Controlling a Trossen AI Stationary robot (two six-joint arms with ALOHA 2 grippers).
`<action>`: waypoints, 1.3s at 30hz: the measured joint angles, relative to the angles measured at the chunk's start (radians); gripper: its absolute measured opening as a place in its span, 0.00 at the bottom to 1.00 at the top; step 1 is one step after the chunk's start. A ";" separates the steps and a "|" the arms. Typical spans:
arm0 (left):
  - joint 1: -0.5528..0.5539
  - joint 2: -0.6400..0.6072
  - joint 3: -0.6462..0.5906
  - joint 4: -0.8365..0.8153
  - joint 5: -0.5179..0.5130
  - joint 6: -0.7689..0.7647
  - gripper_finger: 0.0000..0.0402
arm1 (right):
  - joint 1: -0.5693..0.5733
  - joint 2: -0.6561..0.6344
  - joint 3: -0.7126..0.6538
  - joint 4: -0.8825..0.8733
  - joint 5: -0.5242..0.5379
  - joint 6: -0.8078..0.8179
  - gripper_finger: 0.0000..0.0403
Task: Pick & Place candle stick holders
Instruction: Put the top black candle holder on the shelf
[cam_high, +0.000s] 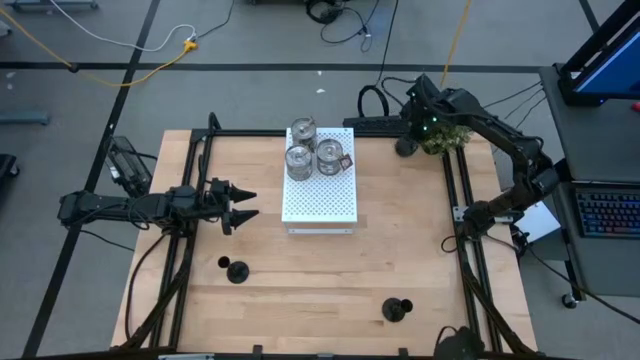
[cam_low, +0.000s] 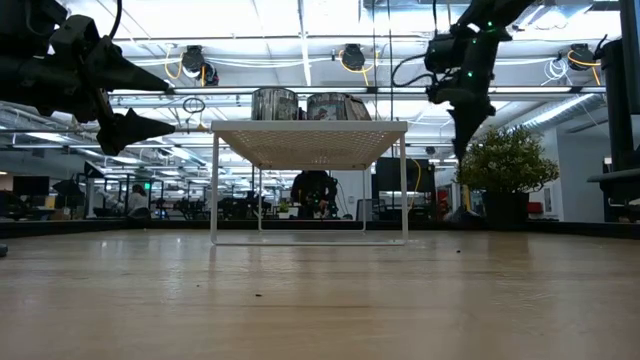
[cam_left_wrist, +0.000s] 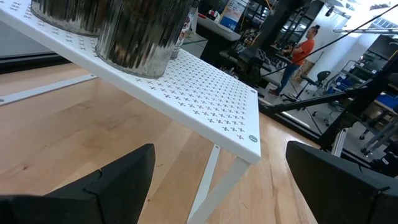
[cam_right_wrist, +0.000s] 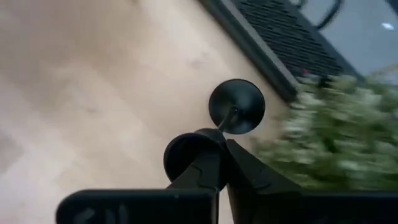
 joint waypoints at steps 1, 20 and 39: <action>0.000 0.000 0.000 0.000 0.000 0.000 0.91 | 0.008 -0.007 0.000 -0.012 -0.010 0.009 0.00; 0.000 0.000 0.000 0.192 -0.021 -0.001 0.91 | 0.259 -0.089 0.003 -0.263 -0.128 0.272 0.00; 0.000 0.000 0.000 0.503 -0.049 -0.047 0.91 | 0.540 -0.108 0.005 -0.297 -0.283 0.575 0.00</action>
